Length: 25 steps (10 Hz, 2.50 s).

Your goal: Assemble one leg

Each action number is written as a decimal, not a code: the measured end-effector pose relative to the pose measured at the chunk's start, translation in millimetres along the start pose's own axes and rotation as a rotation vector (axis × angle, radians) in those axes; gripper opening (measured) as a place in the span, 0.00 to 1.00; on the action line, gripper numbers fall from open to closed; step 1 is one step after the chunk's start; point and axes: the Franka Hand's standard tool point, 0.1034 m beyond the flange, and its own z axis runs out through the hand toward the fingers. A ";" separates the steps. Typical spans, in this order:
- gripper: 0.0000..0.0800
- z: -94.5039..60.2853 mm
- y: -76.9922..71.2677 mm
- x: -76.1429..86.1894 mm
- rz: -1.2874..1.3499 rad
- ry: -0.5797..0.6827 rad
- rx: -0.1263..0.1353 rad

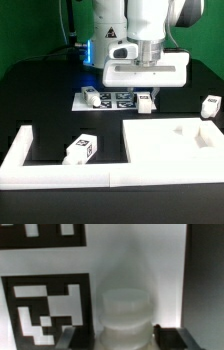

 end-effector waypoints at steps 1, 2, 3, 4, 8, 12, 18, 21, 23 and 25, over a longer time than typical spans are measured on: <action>0.36 0.1 0.0 0.0 0.000 0.000 0.000; 0.36 0.1 0.0 -0.1 0.000 0.000 0.000; 0.57 0.1 0.0 -0.1 0.000 0.000 0.000; 0.73 -0.2 0.2 0.6 0.001 0.000 0.001; 0.80 -22.4 7.5 32.1 0.077 -0.172 0.104; 0.81 -20.0 10.2 52.7 0.146 -0.498 0.120; 0.81 -17.5 11.1 47.3 0.149 -0.688 0.127; 0.81 -9.5 14.9 55.9 0.186 -0.721 0.121; 0.81 -4.0 4.7 49.8 0.200 -0.748 0.106; 0.81 -3.4 0.8 44.1 0.212 -0.759 0.103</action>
Offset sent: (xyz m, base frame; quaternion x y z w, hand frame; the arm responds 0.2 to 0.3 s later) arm 0.0000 0.0000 0.0000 0.0000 0.0000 0.0000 1.0000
